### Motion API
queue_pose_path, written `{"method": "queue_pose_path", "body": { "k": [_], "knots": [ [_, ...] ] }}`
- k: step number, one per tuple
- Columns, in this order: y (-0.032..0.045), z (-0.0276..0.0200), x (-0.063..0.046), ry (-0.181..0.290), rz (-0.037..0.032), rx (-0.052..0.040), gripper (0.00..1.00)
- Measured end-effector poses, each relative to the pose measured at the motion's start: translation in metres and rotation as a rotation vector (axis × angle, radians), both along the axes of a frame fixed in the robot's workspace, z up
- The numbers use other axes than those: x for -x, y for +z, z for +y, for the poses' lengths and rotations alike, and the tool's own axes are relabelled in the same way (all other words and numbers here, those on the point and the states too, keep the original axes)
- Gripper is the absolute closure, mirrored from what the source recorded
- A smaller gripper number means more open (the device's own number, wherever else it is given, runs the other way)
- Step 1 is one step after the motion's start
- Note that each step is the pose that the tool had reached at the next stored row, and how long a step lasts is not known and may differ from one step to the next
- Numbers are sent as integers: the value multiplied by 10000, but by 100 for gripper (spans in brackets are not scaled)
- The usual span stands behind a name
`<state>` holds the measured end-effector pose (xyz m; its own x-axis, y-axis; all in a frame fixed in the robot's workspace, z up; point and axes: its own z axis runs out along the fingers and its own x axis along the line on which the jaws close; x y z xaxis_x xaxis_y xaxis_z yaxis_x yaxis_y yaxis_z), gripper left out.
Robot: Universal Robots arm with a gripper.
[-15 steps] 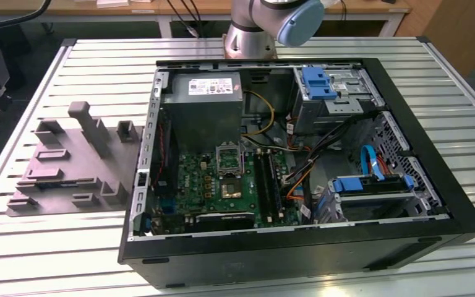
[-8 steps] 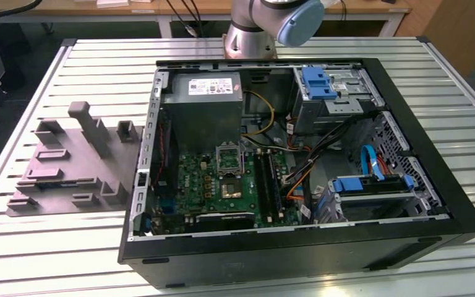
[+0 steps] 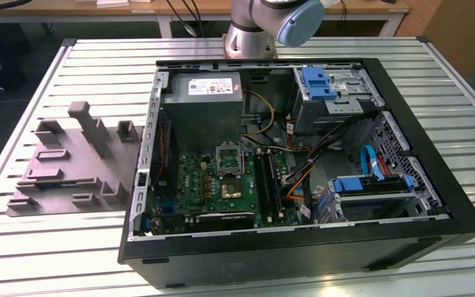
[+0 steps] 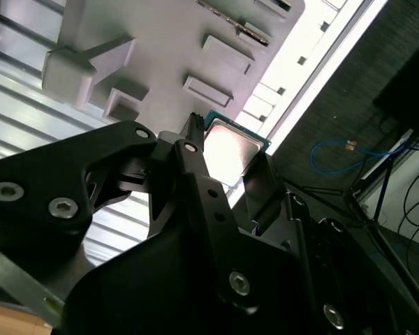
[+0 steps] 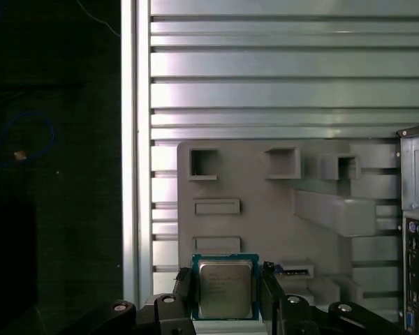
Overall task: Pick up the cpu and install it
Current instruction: 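Pick up the cpu and move it towards the insertion slot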
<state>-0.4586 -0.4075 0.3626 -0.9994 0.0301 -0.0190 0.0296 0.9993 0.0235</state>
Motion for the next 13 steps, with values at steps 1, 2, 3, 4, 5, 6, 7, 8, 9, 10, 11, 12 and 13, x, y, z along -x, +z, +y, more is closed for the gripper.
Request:
{"method": "queue_pose_path", "body": {
  "k": [1,2,3,4,5,6,7,8,9,10,11,12,13],
  "knots": [
    [12,0,0,0,-1,-1,53],
    [26,0,0,0,0,0,53],
    [40,0,0,0,-1,-1,53],
    [53,0,0,0,1,0,53],
    [68,0,0,0,0,0,53],
    [85,0,0,0,0,0,53],
    [98,0,0,-1,-1,-1,53],
    [111,0,0,-2,-1,-1,53],
    [121,0,0,-3,-1,-1,53],
    [133,0,0,-4,-1,0,53],
    [147,0,0,-5,0,0,53],
    [160,0,0,-6,-1,0,53],
    [172,0,0,-7,0,1,53]
  ]
}}
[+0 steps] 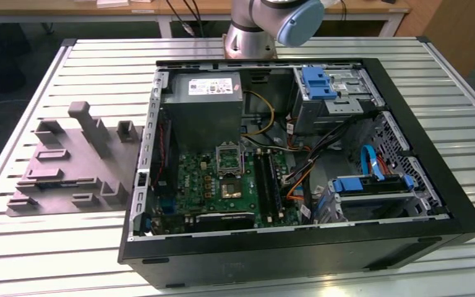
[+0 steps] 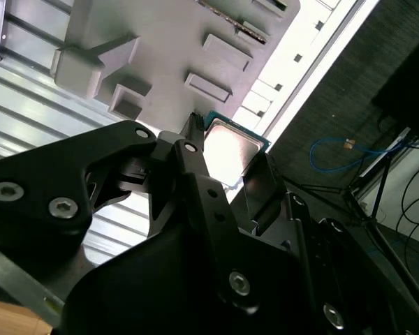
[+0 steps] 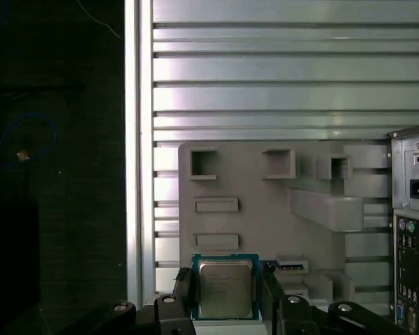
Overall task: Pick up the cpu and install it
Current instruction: 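Pick up the cpu and move it towards the insertion slot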
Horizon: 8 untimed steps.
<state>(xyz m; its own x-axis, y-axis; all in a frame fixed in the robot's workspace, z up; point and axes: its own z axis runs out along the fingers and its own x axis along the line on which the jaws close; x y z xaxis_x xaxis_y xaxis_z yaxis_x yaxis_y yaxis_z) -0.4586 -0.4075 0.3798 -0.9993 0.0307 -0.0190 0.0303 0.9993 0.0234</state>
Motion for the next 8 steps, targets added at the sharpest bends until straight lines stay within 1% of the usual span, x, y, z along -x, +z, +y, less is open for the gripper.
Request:
{"method": "queue_pose_path", "body": {
  "k": [3,8],
  "knots": [
    [25,0,0,-5,-1,1,53],
    [34,1,-5,-6,0,1,53]
  ]
}}
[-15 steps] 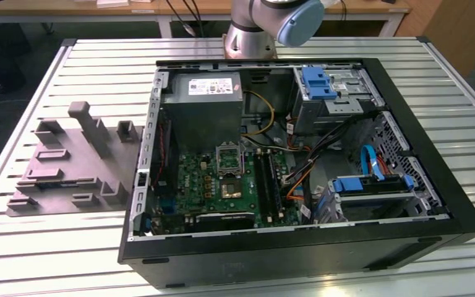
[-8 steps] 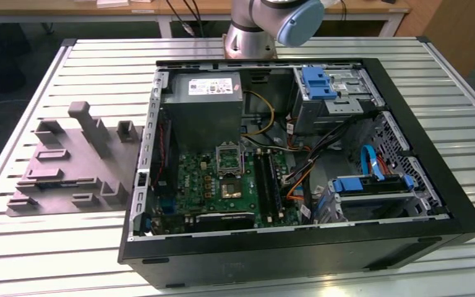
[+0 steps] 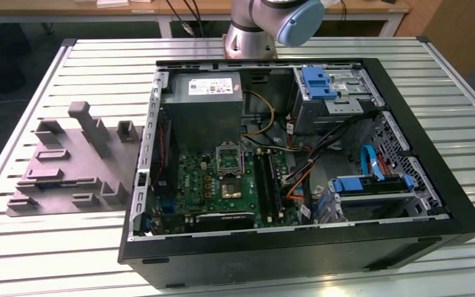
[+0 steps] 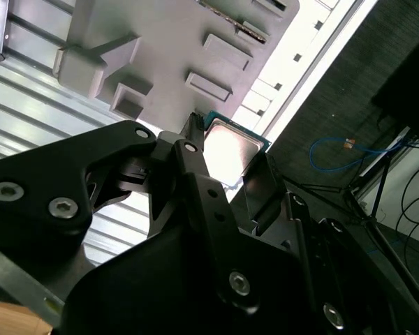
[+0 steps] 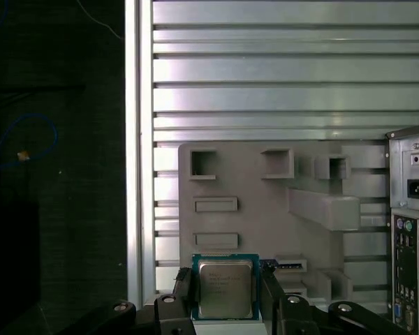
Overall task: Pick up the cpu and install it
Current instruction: 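Pick up the cpu and move it towards the insertion slot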
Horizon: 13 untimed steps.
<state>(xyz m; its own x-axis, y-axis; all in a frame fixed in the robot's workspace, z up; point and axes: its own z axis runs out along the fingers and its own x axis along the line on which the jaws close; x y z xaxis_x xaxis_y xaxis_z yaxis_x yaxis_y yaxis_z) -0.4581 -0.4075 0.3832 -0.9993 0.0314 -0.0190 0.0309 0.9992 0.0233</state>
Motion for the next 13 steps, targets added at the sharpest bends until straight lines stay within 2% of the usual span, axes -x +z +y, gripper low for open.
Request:
{"method": "queue_pose_path", "body": {
  "k": [13],
  "knots": [
    [0,0,-24,1,-1,0,53]
  ]
}}
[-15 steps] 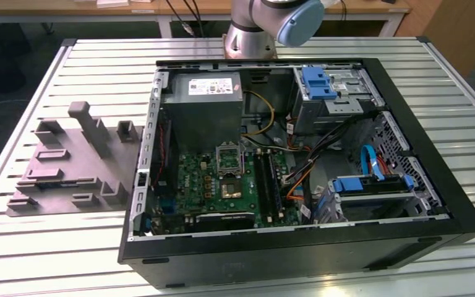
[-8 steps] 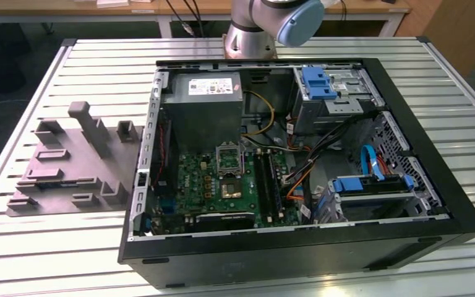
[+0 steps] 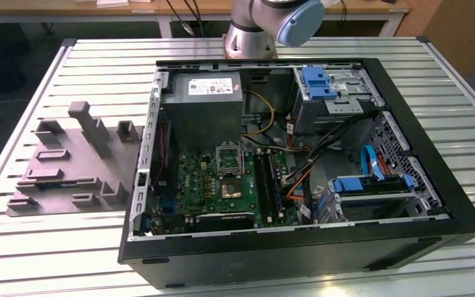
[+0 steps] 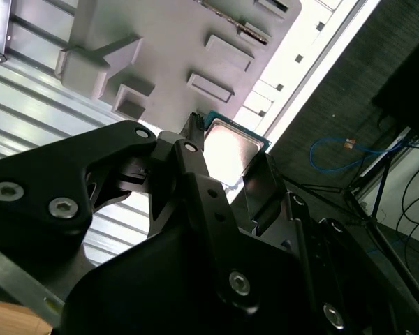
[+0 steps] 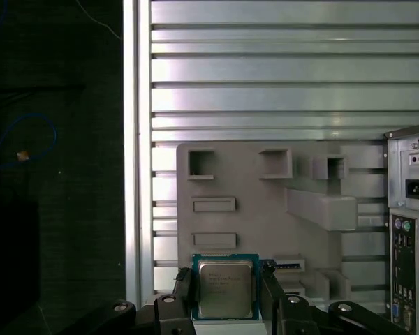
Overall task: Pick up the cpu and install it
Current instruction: 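Pick up the cpu and move it towards the insertion slot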
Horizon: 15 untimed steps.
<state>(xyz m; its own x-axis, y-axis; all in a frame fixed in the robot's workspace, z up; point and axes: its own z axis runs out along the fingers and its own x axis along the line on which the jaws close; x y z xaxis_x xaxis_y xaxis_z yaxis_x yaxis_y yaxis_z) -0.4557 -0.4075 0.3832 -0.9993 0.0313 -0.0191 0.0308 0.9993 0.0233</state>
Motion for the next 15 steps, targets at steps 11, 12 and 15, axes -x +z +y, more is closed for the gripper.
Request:
{"method": "queue_pose_path", "body": {
  "k": [11,12,15],
  "knots": [
    [0,0,-26,0,0,0,53],
    [0,0,-29,0,0,0,53],
    [0,0,-33,0,1,0,53]
  ]
}}
